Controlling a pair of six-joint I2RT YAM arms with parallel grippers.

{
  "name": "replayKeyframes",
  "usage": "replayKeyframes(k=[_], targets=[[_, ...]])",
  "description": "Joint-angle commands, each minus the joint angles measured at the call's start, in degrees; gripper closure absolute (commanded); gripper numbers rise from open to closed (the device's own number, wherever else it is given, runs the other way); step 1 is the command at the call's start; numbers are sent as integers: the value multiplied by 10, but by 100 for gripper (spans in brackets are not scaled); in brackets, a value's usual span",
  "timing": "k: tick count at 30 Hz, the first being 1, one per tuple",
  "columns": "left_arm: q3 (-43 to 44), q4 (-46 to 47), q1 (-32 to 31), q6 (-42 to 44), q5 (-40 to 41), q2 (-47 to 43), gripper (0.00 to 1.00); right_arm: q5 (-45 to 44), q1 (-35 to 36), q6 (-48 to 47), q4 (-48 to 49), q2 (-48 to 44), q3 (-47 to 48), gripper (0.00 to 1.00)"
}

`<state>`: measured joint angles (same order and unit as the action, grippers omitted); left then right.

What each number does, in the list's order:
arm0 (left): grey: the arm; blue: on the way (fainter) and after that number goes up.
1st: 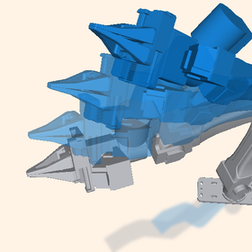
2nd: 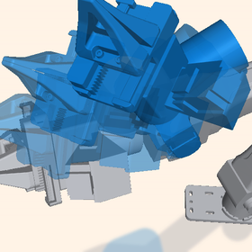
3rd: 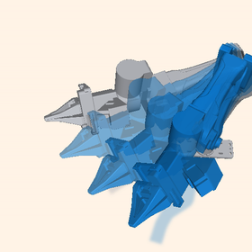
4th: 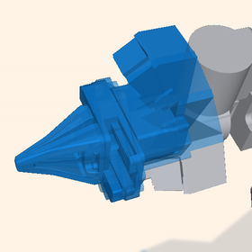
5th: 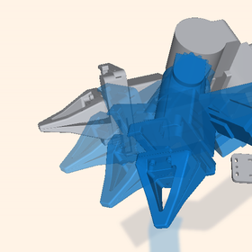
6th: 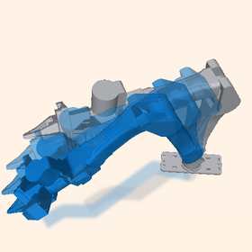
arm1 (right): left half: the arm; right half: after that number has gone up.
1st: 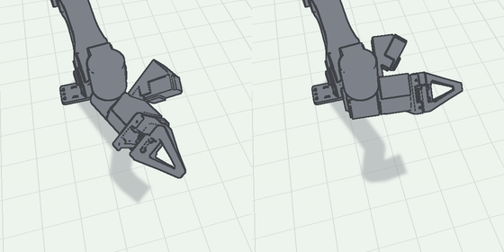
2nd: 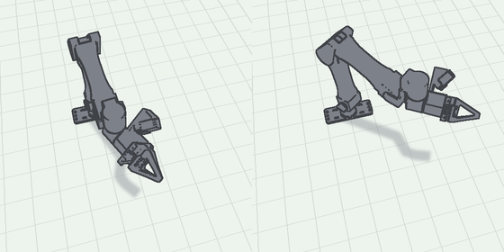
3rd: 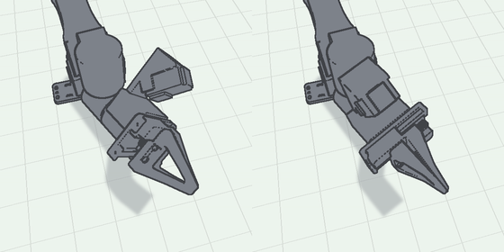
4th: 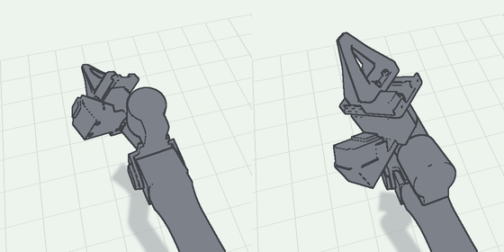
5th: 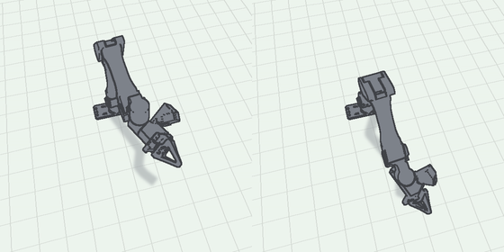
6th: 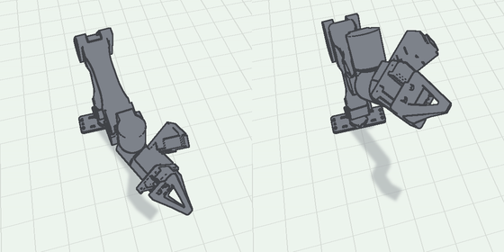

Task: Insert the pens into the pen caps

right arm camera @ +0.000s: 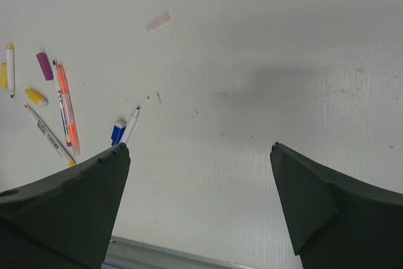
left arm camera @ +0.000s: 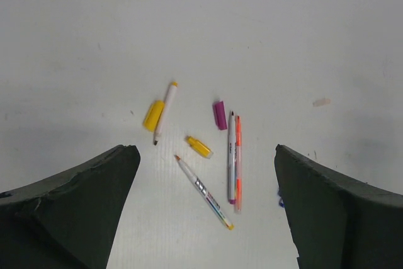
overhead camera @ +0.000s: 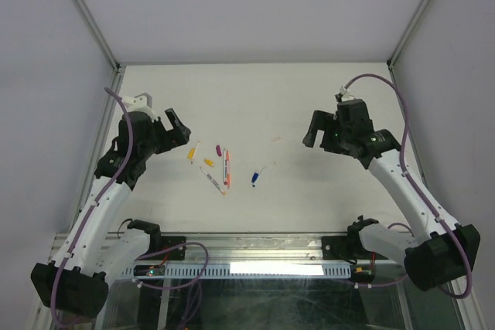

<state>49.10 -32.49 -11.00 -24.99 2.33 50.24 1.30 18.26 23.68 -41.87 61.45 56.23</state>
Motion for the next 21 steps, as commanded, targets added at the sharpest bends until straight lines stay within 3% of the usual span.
replayKeyframes(k=[1, 12, 21], targets=[[-24, 30, -17, -61, 23, -5, 1, -37, 50, 31, 33, 25, 25, 3], [-26, 69, -17, -49, 18, 28, 4, -77, 204, 90, 102, 155, 59, 26], [-27, 77, -17, -28, 7, 15, 1, -162, 289, 158, 102, 257, 80, 36]])
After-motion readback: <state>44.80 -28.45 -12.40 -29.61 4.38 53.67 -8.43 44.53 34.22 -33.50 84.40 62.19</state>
